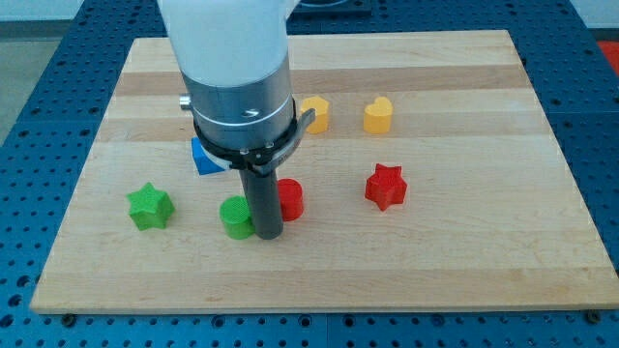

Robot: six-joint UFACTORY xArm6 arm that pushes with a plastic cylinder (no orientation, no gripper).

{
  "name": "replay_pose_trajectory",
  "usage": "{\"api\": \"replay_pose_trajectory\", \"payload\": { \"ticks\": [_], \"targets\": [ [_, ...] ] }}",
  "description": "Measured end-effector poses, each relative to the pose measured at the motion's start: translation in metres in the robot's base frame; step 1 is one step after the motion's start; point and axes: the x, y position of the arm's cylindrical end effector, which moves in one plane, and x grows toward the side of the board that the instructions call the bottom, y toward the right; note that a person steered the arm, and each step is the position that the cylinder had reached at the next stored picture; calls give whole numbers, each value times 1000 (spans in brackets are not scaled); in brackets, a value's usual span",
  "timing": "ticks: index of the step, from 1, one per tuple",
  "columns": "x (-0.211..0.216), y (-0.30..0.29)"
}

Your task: Slide the green circle to the left side of the red circle

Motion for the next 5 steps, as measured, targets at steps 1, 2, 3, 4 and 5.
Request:
{"api": "replay_pose_trajectory", "payload": {
  "ticks": [1, 2, 3, 4, 5],
  "targets": [
    [15, 7],
    [48, 10],
    [49, -5],
    [44, -11],
    [28, -11]
  ]
}}
